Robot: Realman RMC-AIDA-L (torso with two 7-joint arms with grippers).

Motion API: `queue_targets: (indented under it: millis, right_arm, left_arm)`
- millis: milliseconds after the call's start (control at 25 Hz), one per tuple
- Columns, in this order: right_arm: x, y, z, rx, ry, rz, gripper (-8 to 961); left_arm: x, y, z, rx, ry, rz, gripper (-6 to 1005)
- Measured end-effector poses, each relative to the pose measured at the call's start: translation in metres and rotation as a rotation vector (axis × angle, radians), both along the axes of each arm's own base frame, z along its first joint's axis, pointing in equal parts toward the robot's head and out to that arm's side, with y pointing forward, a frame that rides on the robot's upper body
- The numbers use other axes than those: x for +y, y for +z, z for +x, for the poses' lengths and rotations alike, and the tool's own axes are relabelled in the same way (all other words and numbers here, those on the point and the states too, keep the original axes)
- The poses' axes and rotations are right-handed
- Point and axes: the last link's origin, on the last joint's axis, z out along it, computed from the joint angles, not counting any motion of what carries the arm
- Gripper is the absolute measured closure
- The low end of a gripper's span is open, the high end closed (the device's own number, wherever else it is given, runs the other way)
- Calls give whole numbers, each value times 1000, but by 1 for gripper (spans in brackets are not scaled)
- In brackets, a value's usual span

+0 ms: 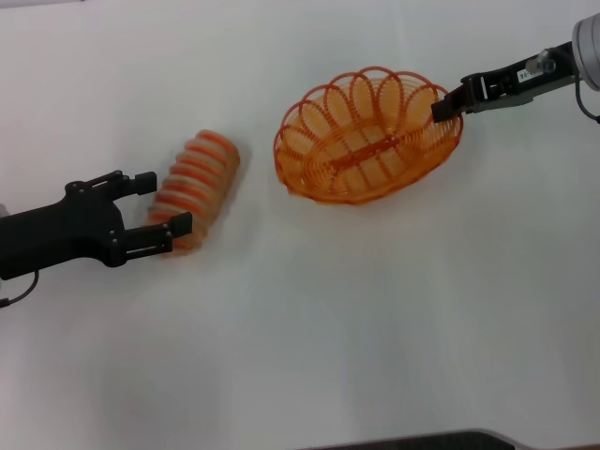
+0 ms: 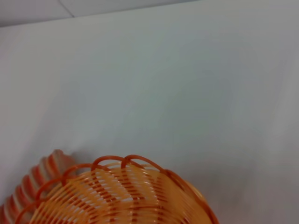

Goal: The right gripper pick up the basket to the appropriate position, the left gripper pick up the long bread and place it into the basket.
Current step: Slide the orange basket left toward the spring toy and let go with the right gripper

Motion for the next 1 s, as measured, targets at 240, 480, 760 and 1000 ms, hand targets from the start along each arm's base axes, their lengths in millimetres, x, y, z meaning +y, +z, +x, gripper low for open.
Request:
queue_targets:
  millis: [240, 480, 760, 1000]
  right_arm:
    - [1, -6, 1, 43, -57, 10, 863]
    - [1, -14, 3, 69, -108, 6, 863]
    - [2, -16, 5, 91, -146, 27, 862]
    - [1, -15, 9, 108, -167, 43, 863]
  left_arm:
    - [2, 1, -3, 17, 8, 23, 158]
    - [3, 1, -3, 26, 7, 28, 159]
    - [5, 0, -1, 29, 3, 34, 159]
    - [4, -1, 0, 26, -1, 28, 158]
